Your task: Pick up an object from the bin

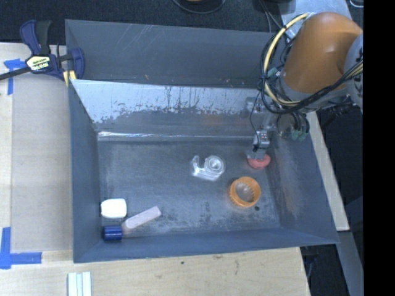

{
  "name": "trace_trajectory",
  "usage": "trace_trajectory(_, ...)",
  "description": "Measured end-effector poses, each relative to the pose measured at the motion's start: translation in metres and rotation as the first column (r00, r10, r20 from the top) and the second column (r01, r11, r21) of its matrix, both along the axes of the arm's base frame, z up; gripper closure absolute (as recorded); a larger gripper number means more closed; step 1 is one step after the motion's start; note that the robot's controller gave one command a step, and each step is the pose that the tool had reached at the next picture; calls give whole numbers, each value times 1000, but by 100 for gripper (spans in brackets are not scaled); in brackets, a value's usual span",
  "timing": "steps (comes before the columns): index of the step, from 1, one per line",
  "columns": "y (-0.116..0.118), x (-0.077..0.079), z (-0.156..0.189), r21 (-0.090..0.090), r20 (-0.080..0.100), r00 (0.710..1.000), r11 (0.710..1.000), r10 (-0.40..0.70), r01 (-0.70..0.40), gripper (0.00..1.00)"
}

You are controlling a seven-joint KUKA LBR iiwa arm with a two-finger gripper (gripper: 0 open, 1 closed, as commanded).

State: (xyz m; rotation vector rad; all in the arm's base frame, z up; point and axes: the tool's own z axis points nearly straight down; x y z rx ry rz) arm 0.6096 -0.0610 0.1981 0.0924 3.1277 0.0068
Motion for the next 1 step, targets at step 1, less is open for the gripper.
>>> trace_trajectory(1, 7, 8, -93, -3, 3, 991, 991, 133, -133, 0)
